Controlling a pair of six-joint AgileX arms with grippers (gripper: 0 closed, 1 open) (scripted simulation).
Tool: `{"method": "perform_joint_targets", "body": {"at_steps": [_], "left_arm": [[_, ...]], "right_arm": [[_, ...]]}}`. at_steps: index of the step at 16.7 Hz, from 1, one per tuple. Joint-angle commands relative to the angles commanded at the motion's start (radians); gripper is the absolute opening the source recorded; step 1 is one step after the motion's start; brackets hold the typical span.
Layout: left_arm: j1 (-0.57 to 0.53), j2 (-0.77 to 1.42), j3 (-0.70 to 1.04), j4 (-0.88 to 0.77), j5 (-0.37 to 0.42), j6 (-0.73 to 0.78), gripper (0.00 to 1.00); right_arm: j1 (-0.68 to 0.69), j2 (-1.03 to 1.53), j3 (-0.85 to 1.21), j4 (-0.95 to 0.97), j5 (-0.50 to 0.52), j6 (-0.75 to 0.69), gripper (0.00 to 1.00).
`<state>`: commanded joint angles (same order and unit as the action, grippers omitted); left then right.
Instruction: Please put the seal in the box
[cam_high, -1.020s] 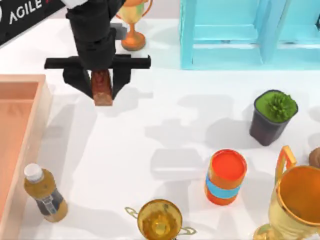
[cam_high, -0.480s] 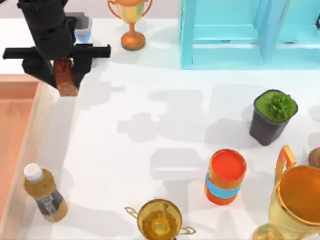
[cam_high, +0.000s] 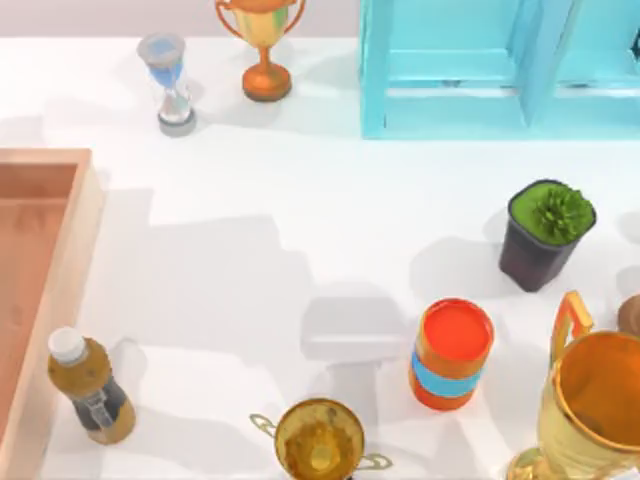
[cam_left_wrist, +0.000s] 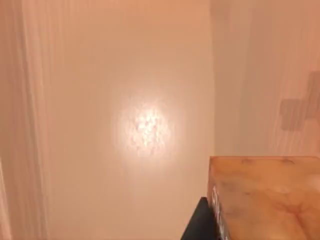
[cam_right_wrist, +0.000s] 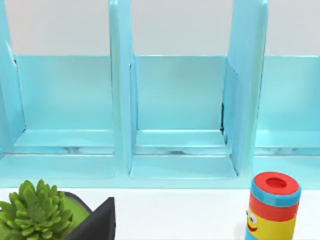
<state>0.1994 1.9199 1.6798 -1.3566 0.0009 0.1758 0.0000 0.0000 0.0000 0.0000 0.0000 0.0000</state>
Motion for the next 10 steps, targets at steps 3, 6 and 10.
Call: {"method": "perform_joint_targets", "body": {"at_steps": [3,6,10], "left_arm": [[0.056,-0.079,-0.074,0.003,-0.003,0.084,0.0],[0.075,-0.129,-0.112,0.01,-0.002,0.122,0.0],[0.076,-0.132,-0.114,0.01,-0.002,0.124,0.0]], "right_arm": [[0.0,0.0,0.0,0.0,0.0,0.0,1.0],[0.0,0.0,0.0,0.0,0.0,0.0,1.0],[0.0,0.0,0.0,0.0,0.0,0.0,1.0]]}}
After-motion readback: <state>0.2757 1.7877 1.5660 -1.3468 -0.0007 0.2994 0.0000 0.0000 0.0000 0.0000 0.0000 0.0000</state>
